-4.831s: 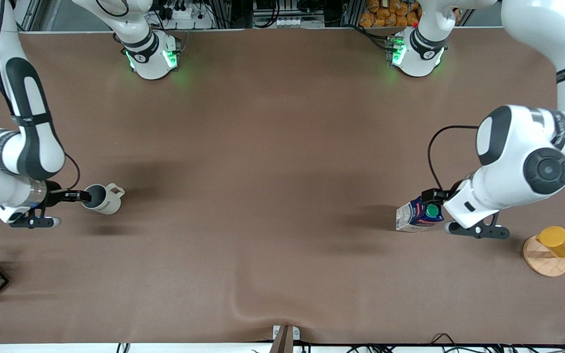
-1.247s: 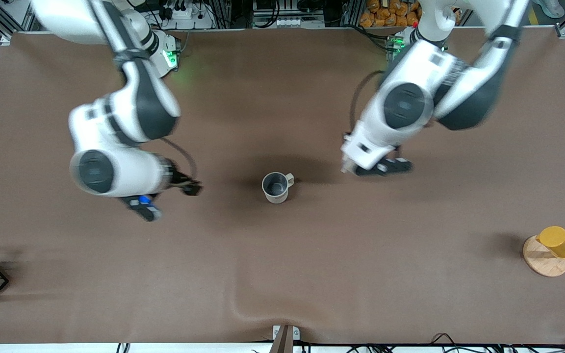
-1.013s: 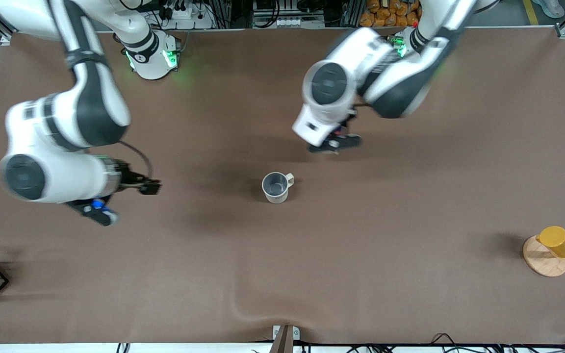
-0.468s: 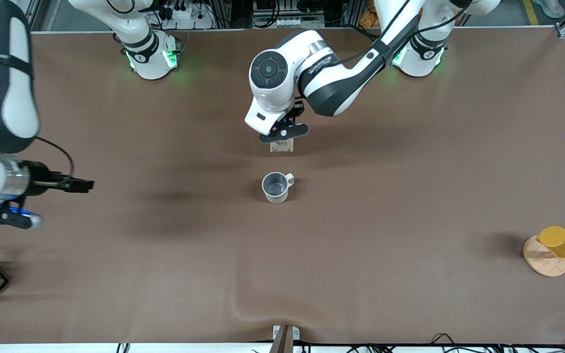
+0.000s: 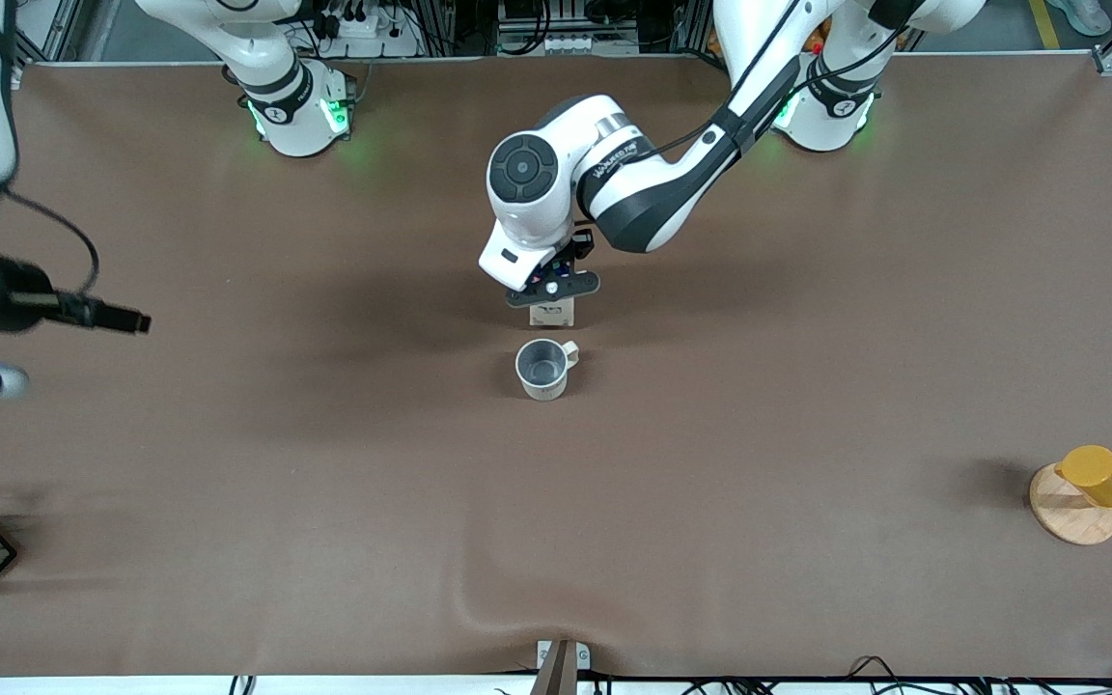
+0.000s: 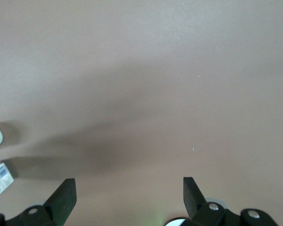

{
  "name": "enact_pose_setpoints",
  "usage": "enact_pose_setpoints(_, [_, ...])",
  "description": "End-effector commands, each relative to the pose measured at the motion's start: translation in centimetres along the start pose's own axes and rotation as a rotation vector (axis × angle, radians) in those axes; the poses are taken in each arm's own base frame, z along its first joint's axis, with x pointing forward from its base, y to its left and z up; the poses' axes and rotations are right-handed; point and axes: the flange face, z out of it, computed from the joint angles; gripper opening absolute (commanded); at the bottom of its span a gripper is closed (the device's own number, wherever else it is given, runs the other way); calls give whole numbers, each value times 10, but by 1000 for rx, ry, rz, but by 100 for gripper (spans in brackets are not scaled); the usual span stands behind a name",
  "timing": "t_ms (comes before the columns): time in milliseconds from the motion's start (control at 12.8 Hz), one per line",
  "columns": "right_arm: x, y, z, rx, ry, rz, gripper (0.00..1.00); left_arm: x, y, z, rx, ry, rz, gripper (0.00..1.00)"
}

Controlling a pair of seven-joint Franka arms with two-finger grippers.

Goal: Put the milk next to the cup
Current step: 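Bring the milk beside the mug with the left gripper while the right gripper withdraws, then lower the milk carton next to the mug and open the left gripper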

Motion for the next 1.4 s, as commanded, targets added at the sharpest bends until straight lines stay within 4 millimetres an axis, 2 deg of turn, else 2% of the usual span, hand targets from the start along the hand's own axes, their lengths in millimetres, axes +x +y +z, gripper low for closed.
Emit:
enact_pose_setpoints(0, [-55, 11, -23, 6, 70, -5, 100, 4, 8, 0, -7, 46, 25, 0])
enact_pose_setpoints(156, [-58, 14, -28, 4, 82, -1, 100, 7, 9, 3, -4, 74, 19, 0])
enact_pose_setpoints(312, [-58, 12, -25, 1, 78, -5, 100, 10, 11, 7, 2, 103, 11, 0])
enact_pose_setpoints(468, [-49, 14, -29, 4, 112, 3, 100, 13, 12, 8, -10, 110, 9, 0])
enact_pose_setpoints(701, [-37, 14, -65, 8, 184, 9, 100, 16, 16, 11, -33, 119, 7, 0])
enact_pose_setpoints(1013, [-38, 11, -67, -56, 198, -13, 100, 23, 14, 20, -23, 118, -5, 0])
enact_pose_setpoints(1247, [-38, 13, -67, -58, 199, -14, 100, 21, 16, 22, -16, 128, -3, 0])
enact_pose_setpoints(1325, [-38, 12, -67, -57, 197, -15, 100, 22, 15, 22, -17, 131, -12, 3])
